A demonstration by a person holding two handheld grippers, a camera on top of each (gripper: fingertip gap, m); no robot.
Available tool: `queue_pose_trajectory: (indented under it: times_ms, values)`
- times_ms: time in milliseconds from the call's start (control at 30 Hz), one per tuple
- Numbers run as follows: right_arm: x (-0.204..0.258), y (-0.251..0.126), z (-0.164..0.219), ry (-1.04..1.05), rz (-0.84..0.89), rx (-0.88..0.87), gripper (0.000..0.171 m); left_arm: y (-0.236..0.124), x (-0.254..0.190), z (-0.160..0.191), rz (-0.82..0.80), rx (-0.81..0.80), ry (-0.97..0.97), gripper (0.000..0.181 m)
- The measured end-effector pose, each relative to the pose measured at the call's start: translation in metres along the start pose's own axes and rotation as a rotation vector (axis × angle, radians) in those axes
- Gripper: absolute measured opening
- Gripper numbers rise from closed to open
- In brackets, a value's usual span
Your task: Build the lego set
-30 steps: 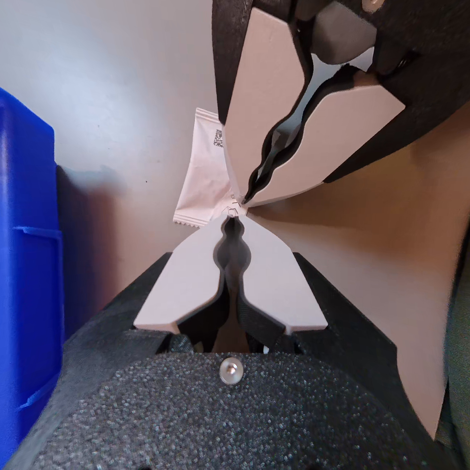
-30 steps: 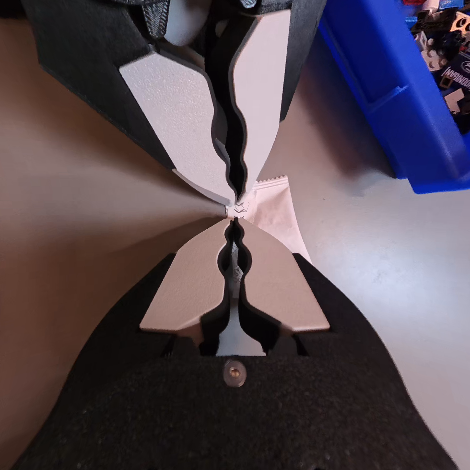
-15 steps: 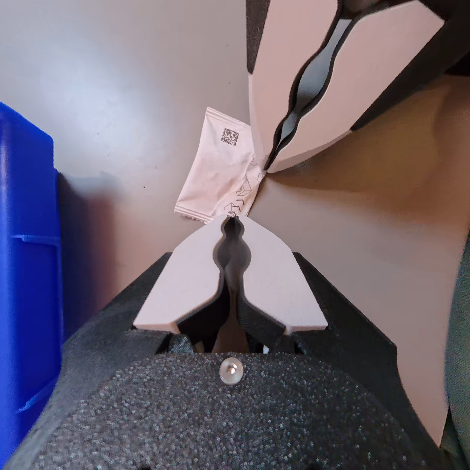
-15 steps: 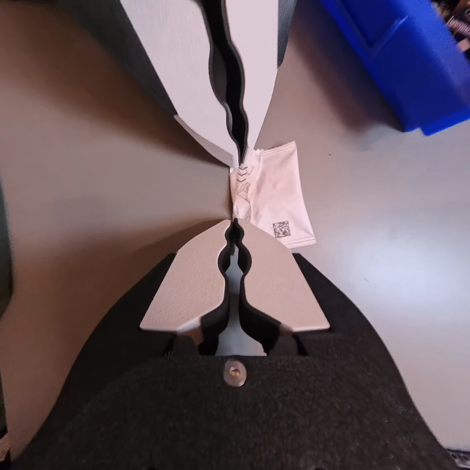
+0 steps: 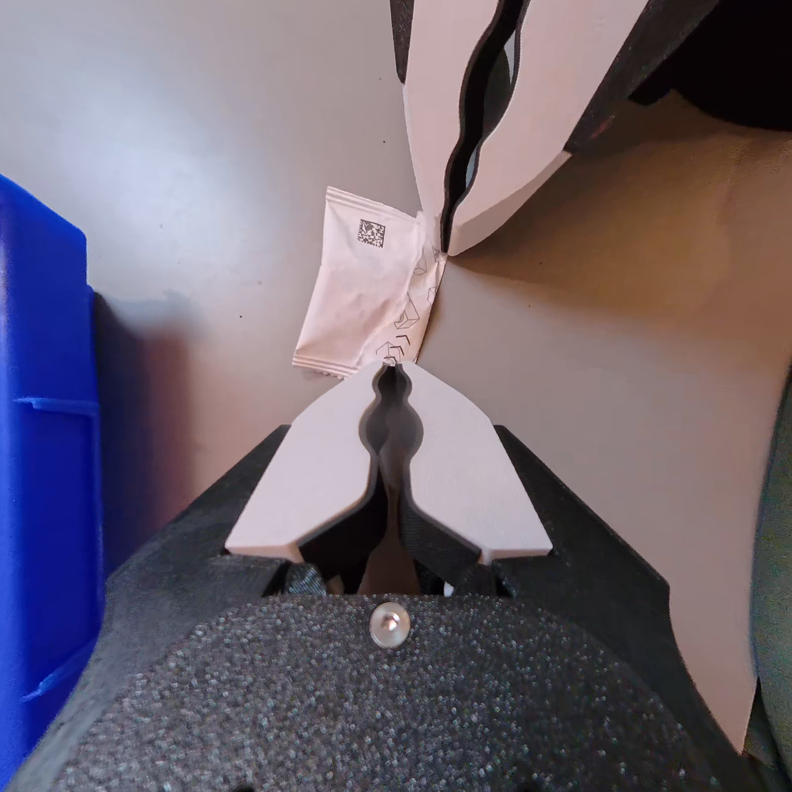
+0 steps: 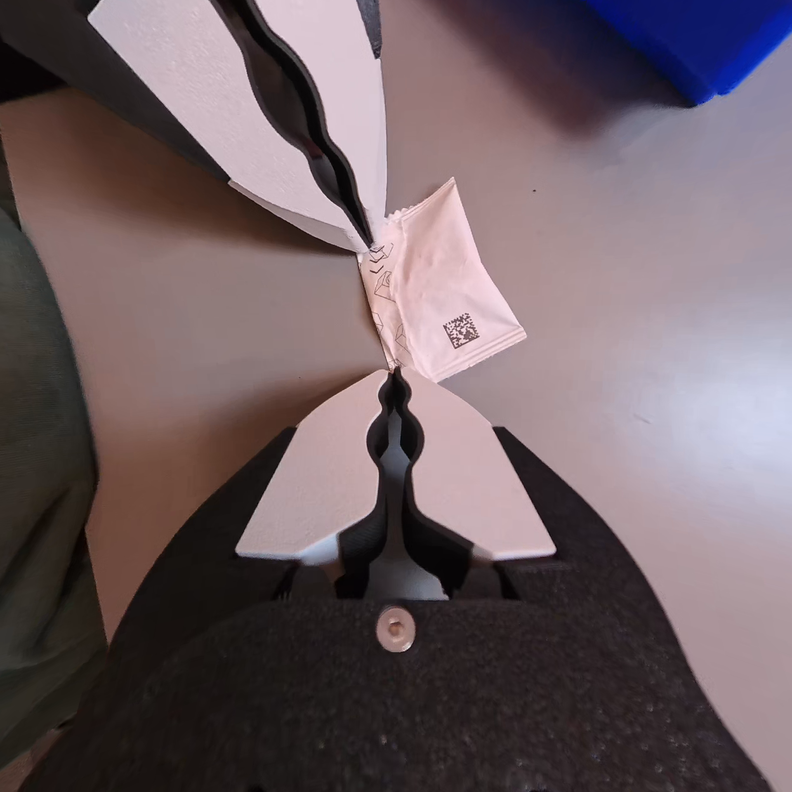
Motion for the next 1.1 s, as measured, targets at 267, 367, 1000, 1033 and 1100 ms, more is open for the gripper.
queue_pose_trajectory:
  times_ms: [267,367,1000,1033,1100]
  values:
    - [0.002,0.000,0.001,0.001,0.040,-0.018,0.000,0.000,-0.001,0.000,-0.001,-0.001,0.006,0.002]
    - [0.003,0.000,0.001,-0.006,0.063,-0.016,0.000,0.000,-0.001,0.000,0.004,-0.005,0.004,0.002]
    - [0.012,-0.007,-0.005,-0.538,0.314,-0.123,0.051,-0.003,-0.003,0.003,0.106,-0.115,0.033,0.000]
    - [0.010,-0.007,-0.005,-0.551,0.328,-0.117,0.049,-0.003,-0.003,0.003,0.108,-0.116,0.038,0.000]
    - [0.005,-0.003,-0.006,-0.539,0.327,-0.100,0.043,-0.004,-0.004,0.003,0.110,-0.118,0.043,0.000]
Point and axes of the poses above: each gripper's, where its closed fingertips meet, y out along the fingers, z out of its underside, x = y × z across the jaws, the point moved 6 cm from there along -y, back along the fingers
